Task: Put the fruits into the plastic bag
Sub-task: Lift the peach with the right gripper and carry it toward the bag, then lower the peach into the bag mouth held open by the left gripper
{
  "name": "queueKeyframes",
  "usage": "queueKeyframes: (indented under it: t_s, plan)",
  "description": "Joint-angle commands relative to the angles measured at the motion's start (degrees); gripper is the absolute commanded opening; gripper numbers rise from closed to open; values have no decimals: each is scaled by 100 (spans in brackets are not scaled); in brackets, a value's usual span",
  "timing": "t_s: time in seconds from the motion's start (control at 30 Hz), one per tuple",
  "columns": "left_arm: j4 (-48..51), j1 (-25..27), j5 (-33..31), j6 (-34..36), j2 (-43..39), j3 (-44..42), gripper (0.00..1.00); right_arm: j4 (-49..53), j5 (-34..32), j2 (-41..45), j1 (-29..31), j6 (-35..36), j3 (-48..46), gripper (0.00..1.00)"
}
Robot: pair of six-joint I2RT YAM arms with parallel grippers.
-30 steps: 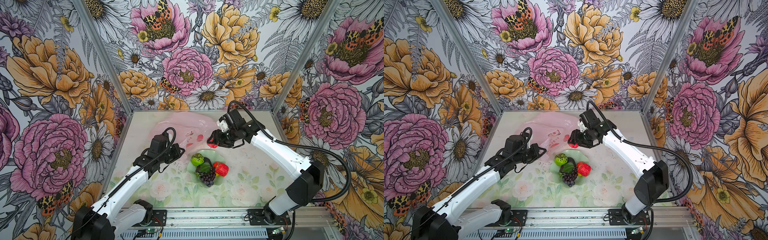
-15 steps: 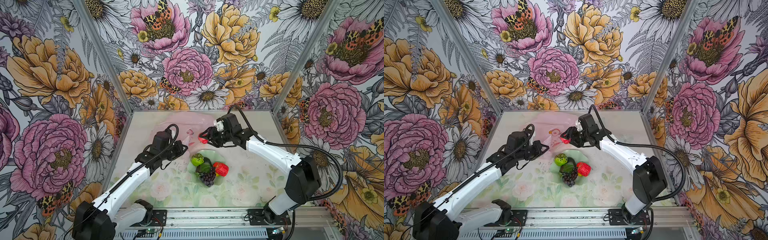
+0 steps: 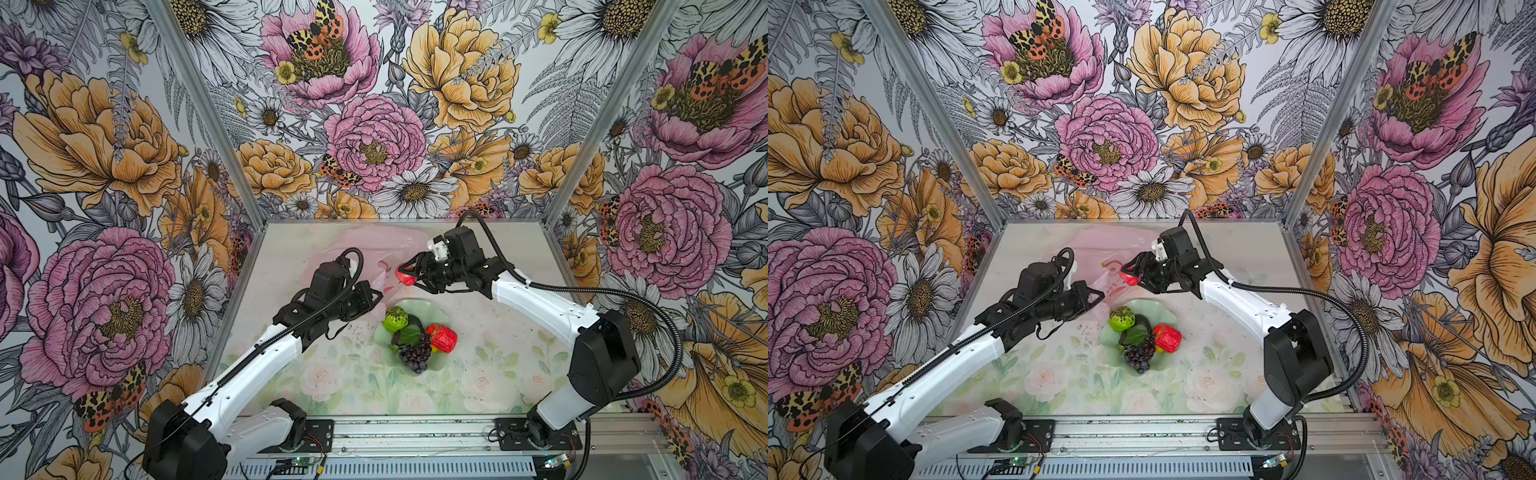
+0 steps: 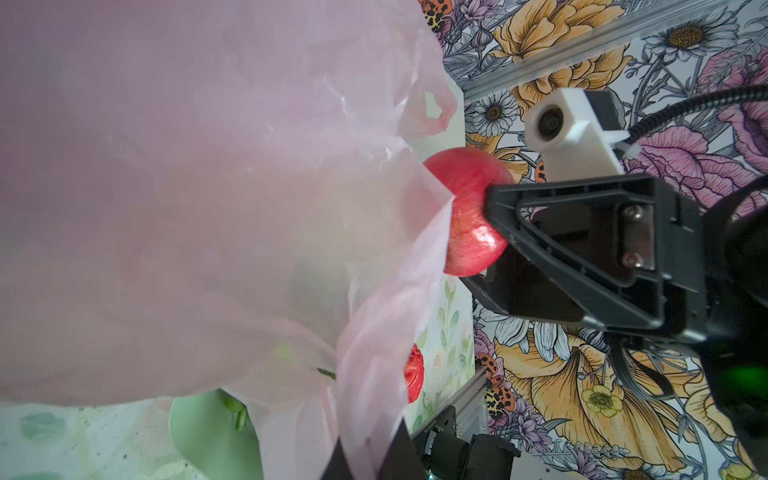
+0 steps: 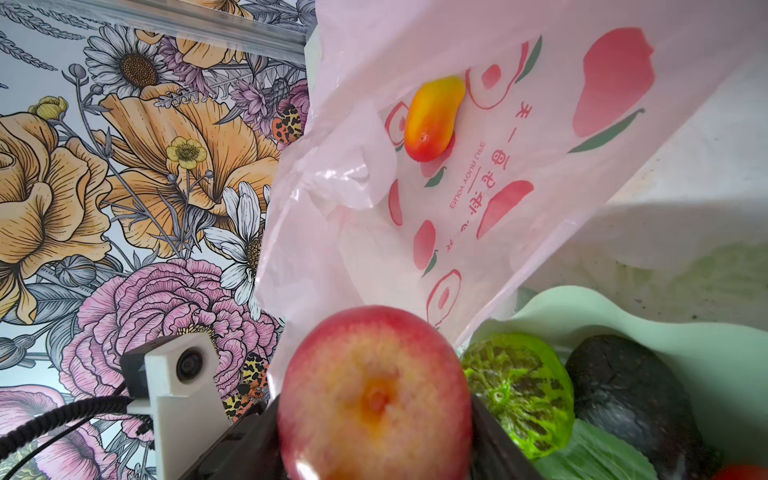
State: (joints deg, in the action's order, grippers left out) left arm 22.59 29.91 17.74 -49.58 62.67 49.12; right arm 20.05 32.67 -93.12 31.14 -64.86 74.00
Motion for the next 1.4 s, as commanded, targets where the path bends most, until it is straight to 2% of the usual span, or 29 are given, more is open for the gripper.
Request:
queueKeyframes:
  t_s: [0.0,0.2,0.4,0.67,0.93,1.13,1.37]
  plan:
    - [-2,62,-188,-87,-106,172,0,-203,143,-246,-20,-53,60,49]
    - [34,67,-159,-108,42,408,0,-303,283,-798,-33,-140,403,49]
    - [47,276,-299,-172,240,745,0,-303,614,-1520,-55,-124,1039,49]
    - [237,559,-479,-369,325,1059,0,-455,659,-2347,-105,-124,1849,49]
    - [311,612,-519,-511,444,1169,0,-1013,77,-3021,-116,-554,2006,50]
    - [506,585,-147,-174,581,1362,0,-1190,-382,-3260,-99,-833,1999,53]
    - [547,502,235,237,536,1125,0,-1223,-871,-3400,-48,-941,1995,59]
